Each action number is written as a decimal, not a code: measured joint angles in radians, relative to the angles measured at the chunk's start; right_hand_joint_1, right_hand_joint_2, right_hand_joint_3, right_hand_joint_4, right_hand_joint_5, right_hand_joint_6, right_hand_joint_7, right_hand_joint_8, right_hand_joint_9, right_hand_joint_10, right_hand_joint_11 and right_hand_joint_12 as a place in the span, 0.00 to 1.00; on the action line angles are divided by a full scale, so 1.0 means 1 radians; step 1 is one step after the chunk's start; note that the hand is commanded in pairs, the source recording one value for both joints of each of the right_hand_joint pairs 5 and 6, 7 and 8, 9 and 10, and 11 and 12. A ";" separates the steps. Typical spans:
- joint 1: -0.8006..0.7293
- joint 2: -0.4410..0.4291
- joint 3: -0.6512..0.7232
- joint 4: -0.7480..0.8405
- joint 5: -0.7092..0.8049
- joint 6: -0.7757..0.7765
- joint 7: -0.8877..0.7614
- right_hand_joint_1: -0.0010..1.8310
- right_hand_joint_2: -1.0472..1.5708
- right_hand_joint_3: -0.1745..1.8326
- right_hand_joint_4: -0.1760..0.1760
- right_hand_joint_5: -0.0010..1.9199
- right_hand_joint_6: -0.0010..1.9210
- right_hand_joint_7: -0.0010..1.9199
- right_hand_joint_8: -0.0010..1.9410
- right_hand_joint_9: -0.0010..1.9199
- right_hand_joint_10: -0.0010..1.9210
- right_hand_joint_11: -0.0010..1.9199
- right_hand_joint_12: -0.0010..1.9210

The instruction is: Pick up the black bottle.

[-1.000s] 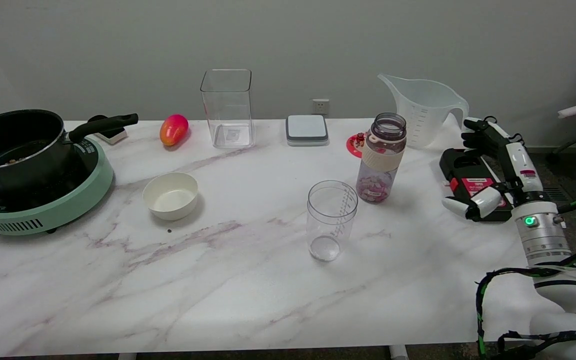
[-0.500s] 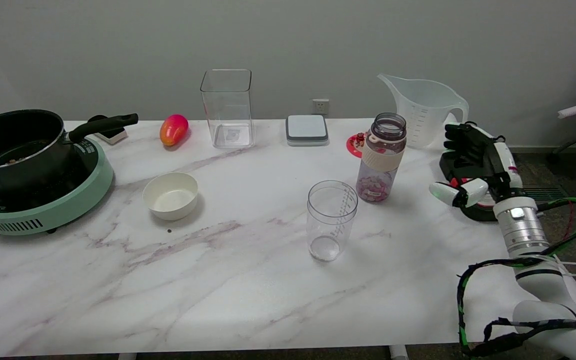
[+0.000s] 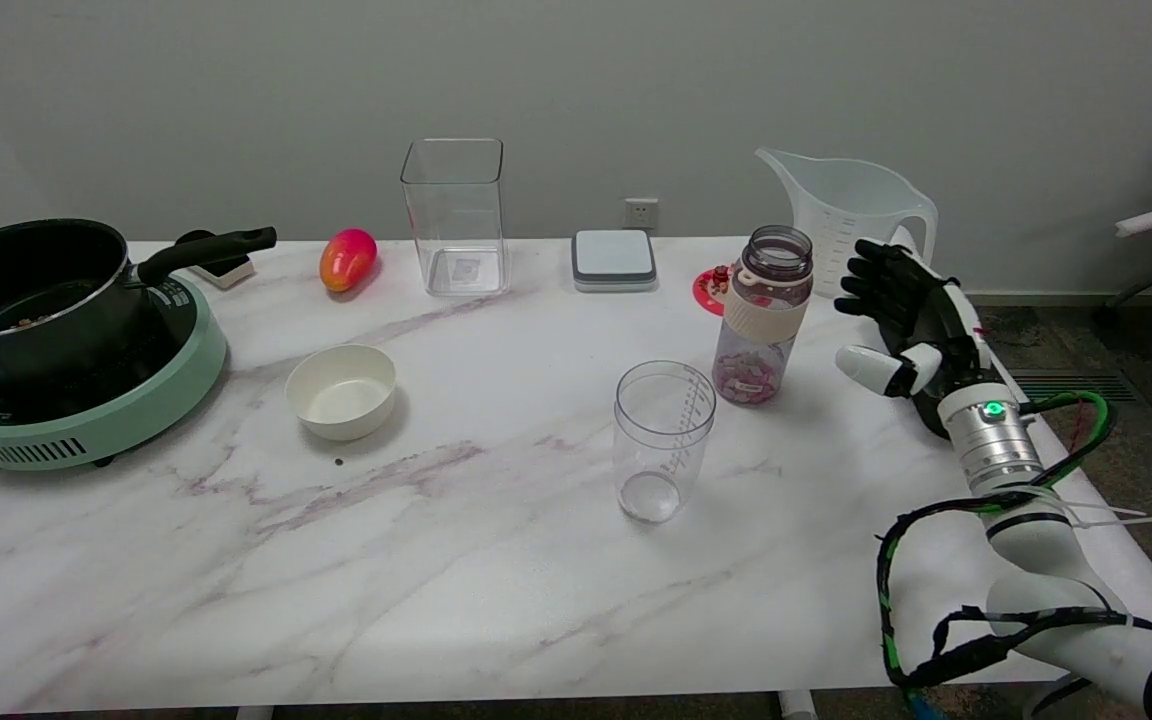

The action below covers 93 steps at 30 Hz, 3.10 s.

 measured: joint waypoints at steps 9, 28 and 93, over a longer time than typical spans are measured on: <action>0.062 -0.023 -0.036 -0.032 0.007 -0.036 0.060 0.67 0.16 0.70 0.50 0.18 0.18 0.23 0.23 0.26 0.26 0.31 0.31; 0.239 -0.080 -0.145 -0.191 -0.092 -0.059 0.210 0.67 0.16 0.68 0.50 0.18 0.18 0.23 0.23 0.26 0.26 0.31 0.31; 0.368 -0.179 -0.195 -0.350 -0.166 -0.072 0.298 0.71 0.88 0.34 0.50 0.75 0.75 0.86 0.85 0.78 0.78 0.67 0.67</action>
